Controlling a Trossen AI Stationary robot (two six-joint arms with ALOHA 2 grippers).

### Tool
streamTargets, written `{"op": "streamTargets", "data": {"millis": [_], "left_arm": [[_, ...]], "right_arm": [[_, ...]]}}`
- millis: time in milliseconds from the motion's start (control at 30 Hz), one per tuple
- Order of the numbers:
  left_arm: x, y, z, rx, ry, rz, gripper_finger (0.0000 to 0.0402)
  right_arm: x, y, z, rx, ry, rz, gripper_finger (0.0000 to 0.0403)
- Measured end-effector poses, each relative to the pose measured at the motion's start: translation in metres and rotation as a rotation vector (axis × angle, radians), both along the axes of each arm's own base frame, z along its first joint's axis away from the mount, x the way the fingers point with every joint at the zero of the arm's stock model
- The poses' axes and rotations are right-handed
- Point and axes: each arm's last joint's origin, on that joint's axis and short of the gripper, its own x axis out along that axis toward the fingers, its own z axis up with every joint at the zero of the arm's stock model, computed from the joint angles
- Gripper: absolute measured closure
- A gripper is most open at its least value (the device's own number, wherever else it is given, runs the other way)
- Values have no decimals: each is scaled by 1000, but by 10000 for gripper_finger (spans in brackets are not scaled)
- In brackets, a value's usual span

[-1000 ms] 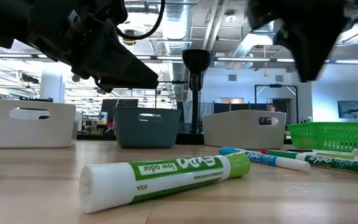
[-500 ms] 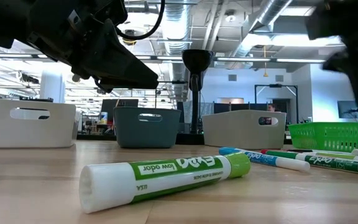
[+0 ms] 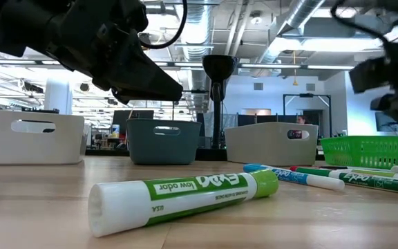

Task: Pick & Place Markers
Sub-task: Put the blue small marker pen into the gray bin

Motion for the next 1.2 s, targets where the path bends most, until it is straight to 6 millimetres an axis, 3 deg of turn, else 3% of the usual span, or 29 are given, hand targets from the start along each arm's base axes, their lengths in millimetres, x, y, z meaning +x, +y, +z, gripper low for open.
{"op": "streamTargets", "data": {"millis": [300,567,800,933,1100,1200], "left_arm": [[0,0,0,0,-1,-1,298],[0,0,0,1,-1,-1,298],[0,0,0,1,-1,-2,298],[0,0,0,1,-1,-2,298],[0,0,0,0,-3,-2,298],[0,0,0,0,-4,-2,298]], "right_arm": [[7,-4,-19,-35,90,6,290],[9,-4,-10,2,54,27,383],[24,4,23,43,-77,38,364],[35,6,51,-50,-206,108,380],[50,-11,72,-244,-369,11,385],[60,-26,77,-301,-429,-132,365]]}}
